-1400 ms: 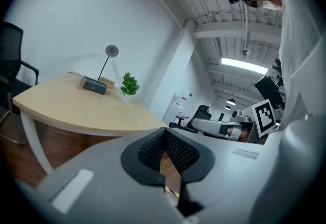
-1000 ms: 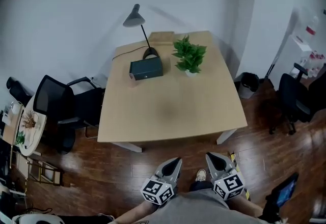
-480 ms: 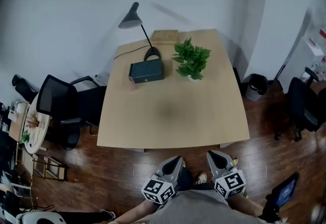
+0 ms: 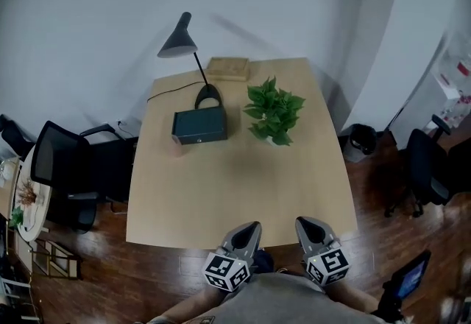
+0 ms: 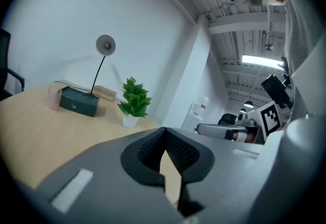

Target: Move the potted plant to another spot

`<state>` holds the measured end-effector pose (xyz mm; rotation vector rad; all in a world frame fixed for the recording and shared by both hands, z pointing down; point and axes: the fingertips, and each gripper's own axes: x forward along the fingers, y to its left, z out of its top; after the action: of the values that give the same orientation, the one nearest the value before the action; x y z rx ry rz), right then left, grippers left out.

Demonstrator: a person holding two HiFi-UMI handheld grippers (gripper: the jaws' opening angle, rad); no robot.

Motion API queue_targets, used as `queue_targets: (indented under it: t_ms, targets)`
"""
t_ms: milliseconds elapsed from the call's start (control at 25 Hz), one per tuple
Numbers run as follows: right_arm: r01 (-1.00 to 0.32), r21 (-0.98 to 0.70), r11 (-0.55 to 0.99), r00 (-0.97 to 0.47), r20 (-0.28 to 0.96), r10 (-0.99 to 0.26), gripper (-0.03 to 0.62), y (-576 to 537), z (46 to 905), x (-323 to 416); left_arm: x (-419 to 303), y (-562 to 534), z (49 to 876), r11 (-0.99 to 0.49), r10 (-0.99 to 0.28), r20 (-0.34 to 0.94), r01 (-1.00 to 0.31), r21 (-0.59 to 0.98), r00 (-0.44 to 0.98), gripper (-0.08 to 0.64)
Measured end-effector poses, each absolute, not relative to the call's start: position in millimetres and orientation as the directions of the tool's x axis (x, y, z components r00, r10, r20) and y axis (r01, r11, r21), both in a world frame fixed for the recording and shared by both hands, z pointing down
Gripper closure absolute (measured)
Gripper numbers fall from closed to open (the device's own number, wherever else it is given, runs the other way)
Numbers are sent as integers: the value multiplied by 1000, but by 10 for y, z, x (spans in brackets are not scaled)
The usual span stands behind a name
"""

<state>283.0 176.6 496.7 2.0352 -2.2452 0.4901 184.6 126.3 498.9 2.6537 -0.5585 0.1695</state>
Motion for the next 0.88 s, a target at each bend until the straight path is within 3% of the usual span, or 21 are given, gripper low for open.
queue_targets:
  t_ms: [320, 880]
  targets:
    - [-993, -121, 14, -47, 274, -960, 588, 911, 4946, 3068, 2061, 450, 5066, -845, -307, 201, -363, 393, 930, 566]
    - [-994, -105, 5, -43, 369, -929, 588, 155, 5471, 3627, 2362, -235, 5529, -795, -340, 308, -447, 410, 888, 566]
